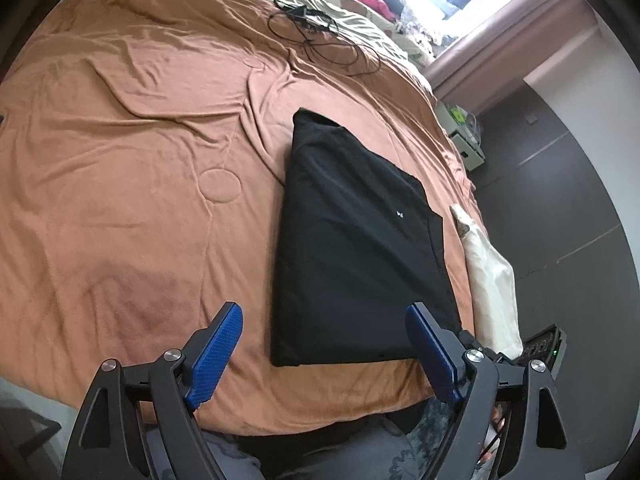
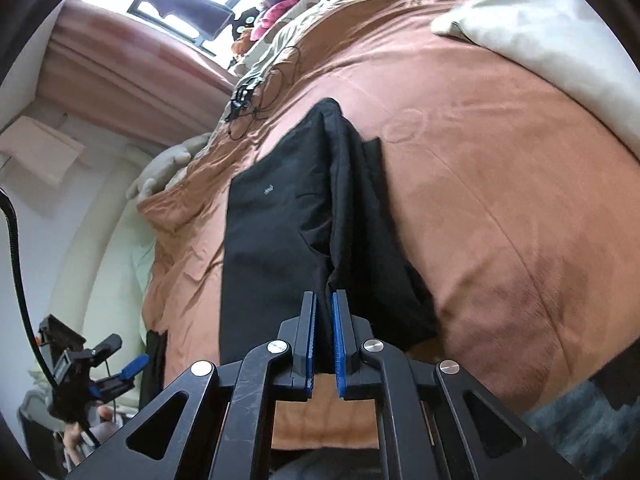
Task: Fold large clothes
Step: 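Move both tools to the end of the folded shirt bundle, then close both tools on the shirt bundle and lift it off the bed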
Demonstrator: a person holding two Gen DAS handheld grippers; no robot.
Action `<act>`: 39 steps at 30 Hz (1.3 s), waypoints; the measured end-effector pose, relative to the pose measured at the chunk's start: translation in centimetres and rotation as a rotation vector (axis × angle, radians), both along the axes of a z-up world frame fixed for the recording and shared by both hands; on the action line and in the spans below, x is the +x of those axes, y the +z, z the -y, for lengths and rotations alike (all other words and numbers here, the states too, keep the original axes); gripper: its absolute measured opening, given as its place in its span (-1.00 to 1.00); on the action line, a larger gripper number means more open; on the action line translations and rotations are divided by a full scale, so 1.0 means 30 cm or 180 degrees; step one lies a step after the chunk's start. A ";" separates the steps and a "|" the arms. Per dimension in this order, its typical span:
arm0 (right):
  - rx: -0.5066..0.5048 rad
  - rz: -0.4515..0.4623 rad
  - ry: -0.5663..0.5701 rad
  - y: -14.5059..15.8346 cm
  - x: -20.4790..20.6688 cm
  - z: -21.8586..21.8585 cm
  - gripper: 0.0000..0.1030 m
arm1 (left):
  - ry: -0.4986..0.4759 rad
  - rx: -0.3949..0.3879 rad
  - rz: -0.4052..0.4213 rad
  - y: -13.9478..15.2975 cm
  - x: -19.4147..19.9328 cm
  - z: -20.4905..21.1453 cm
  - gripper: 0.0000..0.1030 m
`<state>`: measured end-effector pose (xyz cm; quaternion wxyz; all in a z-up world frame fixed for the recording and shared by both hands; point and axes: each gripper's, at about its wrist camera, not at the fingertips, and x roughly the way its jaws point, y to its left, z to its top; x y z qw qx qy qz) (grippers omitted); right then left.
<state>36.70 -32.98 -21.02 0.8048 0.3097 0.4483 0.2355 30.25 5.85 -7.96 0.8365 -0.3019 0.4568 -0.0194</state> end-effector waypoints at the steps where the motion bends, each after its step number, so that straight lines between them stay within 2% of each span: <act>1: 0.0027 -0.0035 -0.0017 -0.019 0.000 0.013 -0.86 | -0.0022 0.0021 -0.0005 -0.002 -0.001 0.011 0.64; 11: 0.0043 -0.0270 -0.0107 -0.172 0.045 0.059 -0.89 | -0.0020 0.0089 -0.0094 -0.065 0.011 0.026 0.64; 15: 0.0016 -0.0355 -0.0035 -0.183 0.051 0.066 -0.85 | 0.0024 0.0066 -0.0163 -0.105 0.036 0.011 0.64; 16: -0.0027 -0.0354 -0.0006 -0.167 0.054 0.069 -0.80 | 0.0025 0.0065 -0.0183 -0.116 0.048 0.008 0.64; 18: -0.0077 -0.0301 0.0017 -0.131 0.057 0.079 -0.33 | 0.0017 0.0068 -0.0201 -0.130 0.068 0.007 0.64; 21: -0.0197 -0.0141 0.0046 -0.068 0.081 0.086 0.07 | -0.0003 0.0046 -0.0207 -0.153 0.115 0.002 0.64; 22: -0.0169 -0.0094 0.0076 -0.046 0.102 0.085 0.15 | -0.0011 0.0042 -0.0207 -0.160 0.132 0.000 0.64; 24: -0.0119 -0.0047 0.0119 -0.029 0.137 0.081 0.44 | -0.0022 0.0056 -0.0222 -0.175 0.161 -0.005 0.64; 26: -0.0112 -0.0005 0.0178 -0.013 0.193 0.063 0.56 | -0.0024 0.0046 -0.0237 -0.196 0.194 -0.013 0.64; 32: -0.0171 -0.0034 0.0346 -0.023 0.347 0.010 0.57 | -0.0001 -0.0014 -0.0309 -0.256 0.290 -0.053 0.64; 39: -0.0090 -0.0182 0.0542 -0.091 0.512 -0.040 0.57 | -0.0054 -0.0030 -0.0321 -0.308 0.407 -0.063 0.63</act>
